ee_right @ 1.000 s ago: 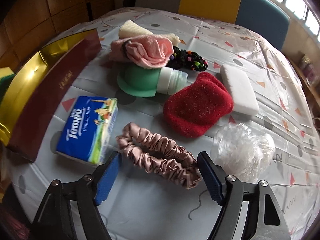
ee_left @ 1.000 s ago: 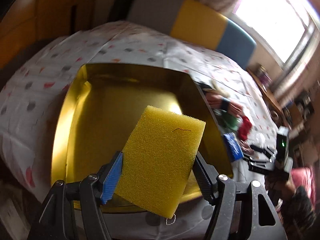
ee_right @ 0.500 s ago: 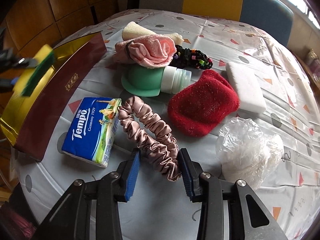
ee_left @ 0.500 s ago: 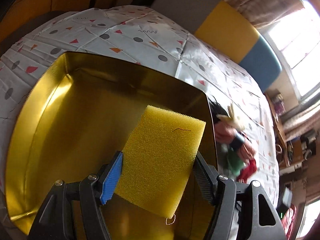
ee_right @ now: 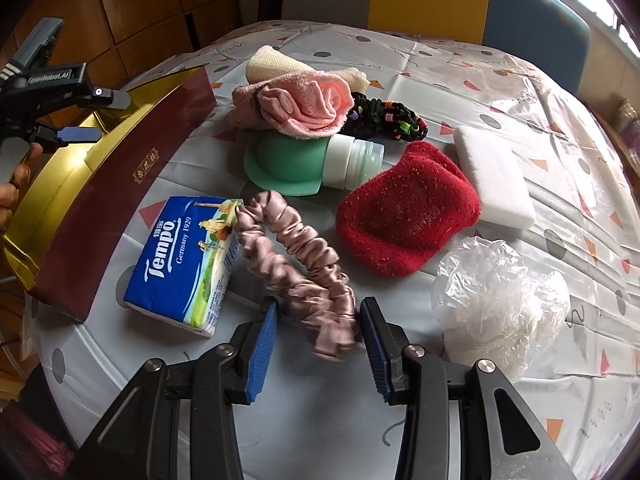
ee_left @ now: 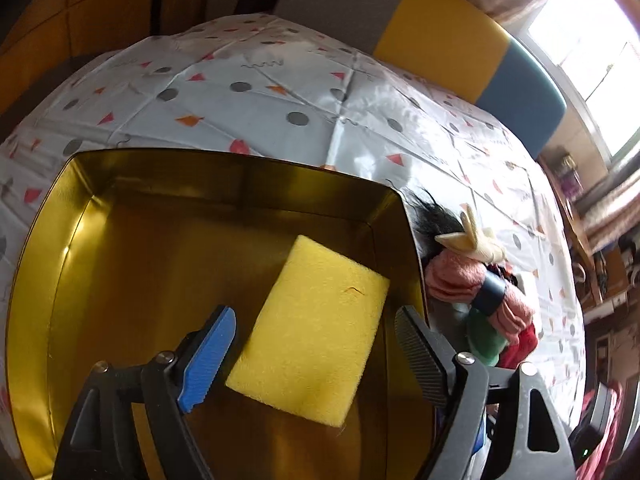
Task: Organize soft objects
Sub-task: 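Carry the yellow sponge with the left gripper into the tray and release, then grasp the pink satin scrunchie with the right gripper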
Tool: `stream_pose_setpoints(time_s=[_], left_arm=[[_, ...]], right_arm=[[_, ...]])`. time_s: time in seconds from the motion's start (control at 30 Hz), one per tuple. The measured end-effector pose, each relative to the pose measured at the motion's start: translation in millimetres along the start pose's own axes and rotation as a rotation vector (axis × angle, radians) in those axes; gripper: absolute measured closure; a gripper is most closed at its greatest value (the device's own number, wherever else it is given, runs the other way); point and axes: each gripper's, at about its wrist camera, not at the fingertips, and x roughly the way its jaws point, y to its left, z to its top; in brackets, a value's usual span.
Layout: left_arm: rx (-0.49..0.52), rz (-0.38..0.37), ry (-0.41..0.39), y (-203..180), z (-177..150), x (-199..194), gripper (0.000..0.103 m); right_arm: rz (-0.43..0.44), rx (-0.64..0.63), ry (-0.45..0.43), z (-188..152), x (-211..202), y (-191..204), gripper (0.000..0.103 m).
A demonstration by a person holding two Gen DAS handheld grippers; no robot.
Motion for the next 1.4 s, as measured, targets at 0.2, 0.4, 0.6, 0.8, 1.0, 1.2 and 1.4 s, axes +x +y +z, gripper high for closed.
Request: stream_pose_setpoints(time_s=[0.2, 0.4, 0.6, 0.8, 1.0, 1.2, 1.4], left_arm=[[0.027, 0.002, -0.037, -2.4, -8.2, -22.1, 0.019], [0.152, 0.05, -0.105, -5.7, -47.1, -59.8, 0.019], [0.253, 0.092, -0.17, -8.5, -91.2, -90.9, 0.019], [0.243, 0.11, -0.185, -1.1, -116.0, -103.8, 0.019], [0.202, 0.176, -0.218, 8.8, -128.4, -111.3, 0.022], [0.163, 0.216, -0.236, 20.8, -135.9, -118.6, 0.024], [0.136, 0.232, -0.233, 28.2, -138.4, -121.1, 0.024]], right_arm=[[0.014, -0.002, 0.001, 1.0, -0.1, 2.4, 0.046], [0.017, 0.043, -0.017, 4.9, 0.5, -2.0, 0.042], [-0.021, 0.021, -0.044, 10.5, 5.2, 6.6, 0.042], [-0.031, -0.021, -0.032, 14.0, 7.3, 15.9, 0.082], [0.019, 0.003, -0.018, 8.8, 7.5, 12.4, 0.081], [-0.049, -0.078, -0.039, 3.3, 6.9, 25.9, 0.081], [-0.07, -0.088, -0.052, -1.8, 4.6, 29.7, 0.081]])
